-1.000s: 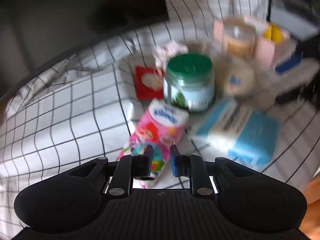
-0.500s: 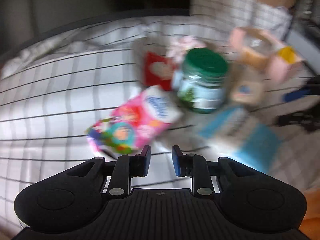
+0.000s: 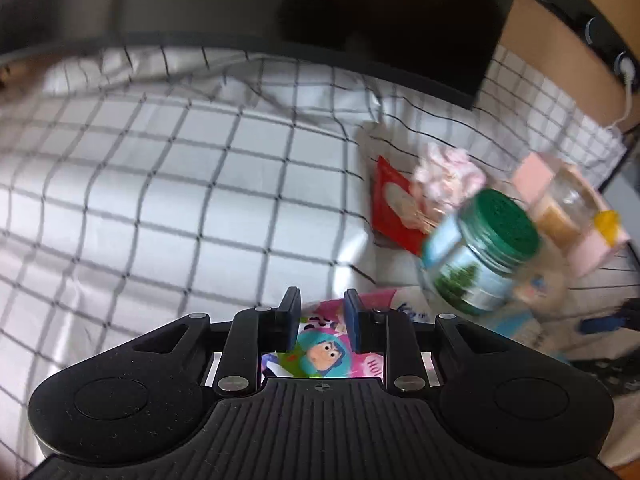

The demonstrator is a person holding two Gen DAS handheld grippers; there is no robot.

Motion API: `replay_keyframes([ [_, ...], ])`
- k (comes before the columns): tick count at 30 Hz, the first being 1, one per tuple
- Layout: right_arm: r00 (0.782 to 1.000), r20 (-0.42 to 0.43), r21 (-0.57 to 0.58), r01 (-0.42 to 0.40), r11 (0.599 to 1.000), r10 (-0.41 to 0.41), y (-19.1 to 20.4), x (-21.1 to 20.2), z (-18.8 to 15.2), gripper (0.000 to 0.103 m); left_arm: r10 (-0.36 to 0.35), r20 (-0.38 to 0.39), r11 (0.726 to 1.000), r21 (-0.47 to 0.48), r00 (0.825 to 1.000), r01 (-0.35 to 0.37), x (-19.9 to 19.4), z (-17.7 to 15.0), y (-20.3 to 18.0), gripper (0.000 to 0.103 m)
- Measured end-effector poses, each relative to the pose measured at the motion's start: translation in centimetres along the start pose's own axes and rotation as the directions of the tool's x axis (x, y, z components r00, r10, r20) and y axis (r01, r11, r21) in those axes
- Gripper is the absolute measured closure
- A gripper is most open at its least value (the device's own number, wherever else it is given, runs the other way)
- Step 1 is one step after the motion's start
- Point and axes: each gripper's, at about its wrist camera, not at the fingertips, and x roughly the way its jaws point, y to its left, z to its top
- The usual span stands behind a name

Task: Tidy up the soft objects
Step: 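Move both tools back over the cluttered items on the table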

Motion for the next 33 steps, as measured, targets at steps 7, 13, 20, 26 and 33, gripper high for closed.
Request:
replay_keyframes([
  [7,1.000,0.014,0.039,-0.002,0.999,0.002,-0.7,0.1,-0.2,0.024,-0.008,-0.065,0.987,0.162,0.998,0.019,-3.1,-2.5,-2.4,0.077],
  [13,1.000,0.021,0.014,0.009,1.000,-0.009,-0.4,0.1,-0.5,0.022,0.100,-0.107,0.904,0.424,0.989,-0.045,-3.5,-4.4,-6.0,0.076],
  [20,0.999,0.026,-0.019,0.018,1.000,-0.018,0.0,0.1,-1.0,0.017,0.218,0.034,0.907,0.362,0.975,-0.215,-2.7,-4.1,-7.3,0.075],
  [26,1.000,0.024,-0.019,0.018,1.000,-0.018,-0.1,0.1,-1.0,0.017,0.153,0.175,0.967,0.175,0.973,-0.184,-5.2,-1.4,-6.1,0.076],
  [33,1.000,0.022,-0.022,0.016,1.000,-0.016,0.0,0.1,-1.0,0.015,0.094,0.114,0.993,0.067,0.989,-0.102,-1.9,0.6,-3.0,0.077],
])
